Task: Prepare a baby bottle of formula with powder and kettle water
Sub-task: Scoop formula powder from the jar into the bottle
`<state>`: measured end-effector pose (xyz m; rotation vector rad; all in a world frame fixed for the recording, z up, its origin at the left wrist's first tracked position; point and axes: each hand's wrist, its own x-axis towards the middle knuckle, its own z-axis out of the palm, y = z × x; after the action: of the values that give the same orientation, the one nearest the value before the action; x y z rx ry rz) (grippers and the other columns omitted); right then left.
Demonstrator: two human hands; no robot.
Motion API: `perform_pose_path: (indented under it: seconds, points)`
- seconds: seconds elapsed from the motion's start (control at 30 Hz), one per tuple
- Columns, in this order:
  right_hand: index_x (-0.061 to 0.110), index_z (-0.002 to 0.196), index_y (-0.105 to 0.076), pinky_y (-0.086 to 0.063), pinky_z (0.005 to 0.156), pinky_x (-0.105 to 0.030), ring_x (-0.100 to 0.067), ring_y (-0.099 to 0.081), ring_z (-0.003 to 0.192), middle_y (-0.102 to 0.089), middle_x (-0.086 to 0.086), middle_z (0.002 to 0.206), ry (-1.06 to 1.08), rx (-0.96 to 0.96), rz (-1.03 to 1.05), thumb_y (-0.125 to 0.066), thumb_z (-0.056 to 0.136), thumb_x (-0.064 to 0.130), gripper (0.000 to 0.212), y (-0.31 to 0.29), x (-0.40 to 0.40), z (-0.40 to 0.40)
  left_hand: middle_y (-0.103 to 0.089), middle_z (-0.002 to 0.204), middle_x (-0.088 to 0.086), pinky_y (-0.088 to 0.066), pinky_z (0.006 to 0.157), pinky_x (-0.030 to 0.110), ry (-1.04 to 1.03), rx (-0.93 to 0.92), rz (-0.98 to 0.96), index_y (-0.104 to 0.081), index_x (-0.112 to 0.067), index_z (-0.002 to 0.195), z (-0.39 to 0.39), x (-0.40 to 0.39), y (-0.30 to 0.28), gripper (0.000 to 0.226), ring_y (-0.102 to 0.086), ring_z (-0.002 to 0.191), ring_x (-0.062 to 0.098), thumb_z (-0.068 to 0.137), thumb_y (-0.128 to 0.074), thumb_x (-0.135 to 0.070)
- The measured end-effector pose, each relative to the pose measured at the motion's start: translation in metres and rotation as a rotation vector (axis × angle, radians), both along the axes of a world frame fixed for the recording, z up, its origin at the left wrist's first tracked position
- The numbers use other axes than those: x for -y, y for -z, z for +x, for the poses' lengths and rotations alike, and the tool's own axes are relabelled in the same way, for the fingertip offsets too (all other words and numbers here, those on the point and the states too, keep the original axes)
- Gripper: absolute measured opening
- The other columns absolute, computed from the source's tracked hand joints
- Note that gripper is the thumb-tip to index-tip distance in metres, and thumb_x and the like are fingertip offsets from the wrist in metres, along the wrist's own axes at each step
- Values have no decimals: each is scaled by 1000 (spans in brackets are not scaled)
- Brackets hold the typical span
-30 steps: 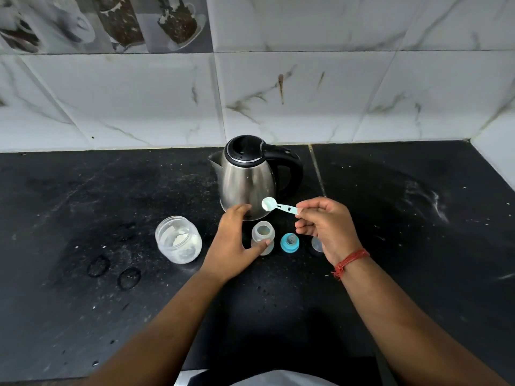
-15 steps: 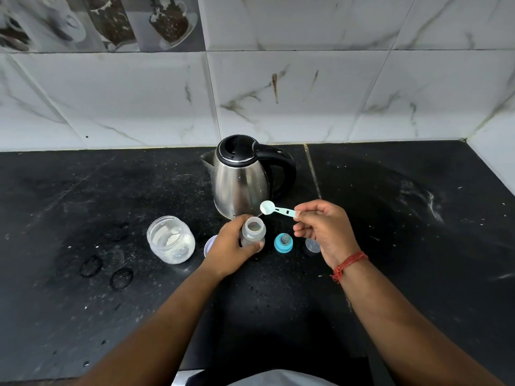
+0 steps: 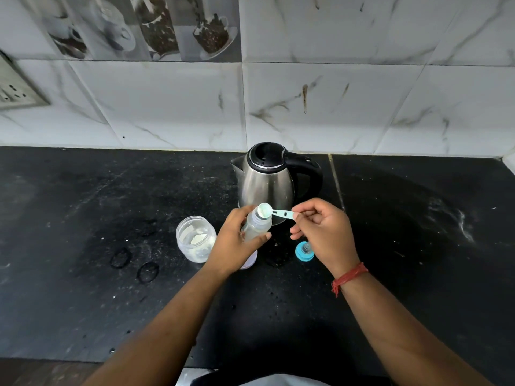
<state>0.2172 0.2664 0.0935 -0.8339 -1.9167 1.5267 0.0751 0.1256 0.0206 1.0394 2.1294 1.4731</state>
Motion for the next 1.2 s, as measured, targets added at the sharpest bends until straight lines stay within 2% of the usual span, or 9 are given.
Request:
perform_pose_path:
  seconds: [0.2,0.3,0.4,0.57,0.73,0.83,0.93,1.03,1.2]
  points:
    - [8,90,-70,-61,59,-36,-13,-69,66,-63,3,84,-58,-4,525,-63,92,-1,11,-3,11,-7,-58,125,-17,-51,103,40,-23,4,43,-55,-42,129,-6,5,-8,55,-57,120,5,82,-83,-35]
    - [7,94,-69,-54,64,-32,-18,-64,70,-61,-1,88,-109,40,837,-63,92,2,9,-5,15,-8,-59,125,-14,-52,101,43,-34,2,65,-55,-46,127,-9,6,-11,54,-58,120,7,79,-80,-43]
    - [5,94,-71,-48,66,-24,-20,-61,70,-62,-5,88,-146,70,1005,-67,89,-4,11,-8,17,-7,-59,125,-15,-53,101,45,-31,13,84,-54,-57,122,-12,8,-13,53,-58,121,10,77,-80,-46]
    - [5,94,-71,-46,71,-15,-14,-59,75,-61,-4,90,-182,76,977,-68,87,-5,13,-7,18,-7,-60,125,-13,-54,100,45,-27,40,98,-55,-50,125,-12,8,-16,54,-60,120,12,78,-80,-46]
    - [4,93,-72,-41,74,-8,-11,-59,76,-63,-3,89,-142,54,918,-67,90,-5,11,-12,19,-7,-60,125,-13,-54,99,43,-19,38,94,-55,-52,123,-12,7,-20,53,-60,120,10,76,-80,-48]
    - [4,92,-72,-44,73,-11,-13,-60,74,-63,-3,87,-160,36,919,-64,90,-5,11,-12,18,-7,-60,124,-13,-54,99,43,-17,27,92,-54,-57,120,-11,6,-20,52,-60,119,10,77,-81,-44]
    - [4,93,-72,-53,70,-24,-14,-63,74,-63,-2,88,-162,19,886,-58,93,1,15,-14,16,-5,-60,122,-16,-54,99,44,-10,26,89,-53,-61,119,-10,5,-20,54,-60,119,10,78,-82,-41]
    - [4,92,-73,-55,68,-29,-14,-63,74,-64,-2,87,-151,9,896,-55,93,3,18,-18,15,-4,-60,122,-16,-54,98,46,3,27,99,-56,-50,123,-9,3,-20,52,-60,119,13,79,-82,-41]
    - [2,92,-73,-53,70,-24,-16,-64,73,-65,-4,86,-141,-14,932,-62,90,-5,14,-19,15,0,-60,123,-14,-54,97,46,13,27,103,-58,-36,128,-9,1,-20,55,-60,119,14,80,-83,-36]
